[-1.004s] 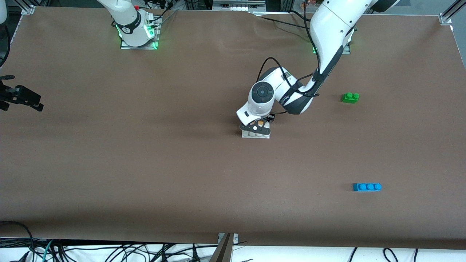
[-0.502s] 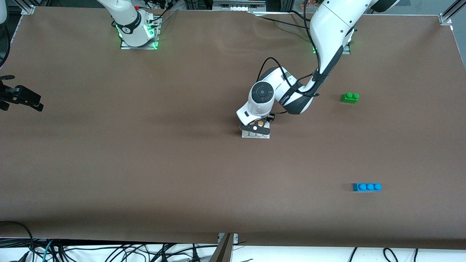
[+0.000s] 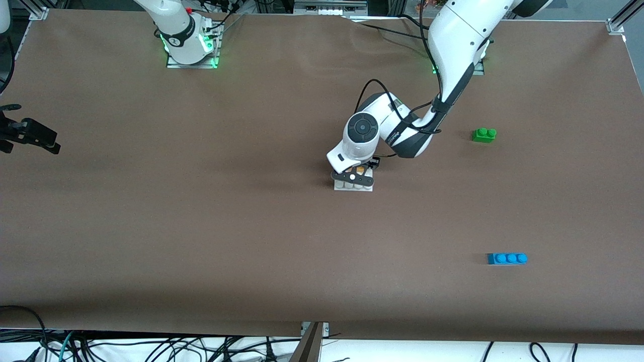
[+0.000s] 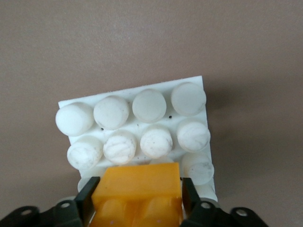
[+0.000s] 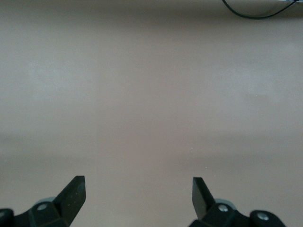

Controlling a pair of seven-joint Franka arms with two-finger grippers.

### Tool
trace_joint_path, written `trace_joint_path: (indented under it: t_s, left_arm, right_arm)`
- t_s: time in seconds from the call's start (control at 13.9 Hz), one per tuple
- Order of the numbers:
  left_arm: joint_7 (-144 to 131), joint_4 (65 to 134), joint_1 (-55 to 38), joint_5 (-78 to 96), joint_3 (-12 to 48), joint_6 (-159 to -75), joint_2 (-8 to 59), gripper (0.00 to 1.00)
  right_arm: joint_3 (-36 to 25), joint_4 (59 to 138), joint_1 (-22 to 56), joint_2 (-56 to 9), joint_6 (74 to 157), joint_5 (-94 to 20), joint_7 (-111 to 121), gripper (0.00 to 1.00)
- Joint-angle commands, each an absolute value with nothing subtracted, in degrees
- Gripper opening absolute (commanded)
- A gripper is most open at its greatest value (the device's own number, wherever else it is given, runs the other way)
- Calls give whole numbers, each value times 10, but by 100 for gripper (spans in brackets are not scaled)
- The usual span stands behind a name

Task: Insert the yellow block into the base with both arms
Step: 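Press the yellow brick down onto the plate studs with the left gripper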

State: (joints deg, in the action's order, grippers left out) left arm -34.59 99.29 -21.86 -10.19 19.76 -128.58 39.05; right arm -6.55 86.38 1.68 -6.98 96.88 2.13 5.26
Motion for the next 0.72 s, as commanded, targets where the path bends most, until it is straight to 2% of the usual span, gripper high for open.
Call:
trace_joint_path:
  t_s: [0.0,0.65]
  left_arm:
    - [-344,986,-221,-98,196,-1278,394,100]
    - [-357,983,-218,-90,200,-1243,356,100]
  right_arm:
    - [-59,859,11,-71,970,22,56,100]
    - [-59,859,11,-71,970,22,56,100]
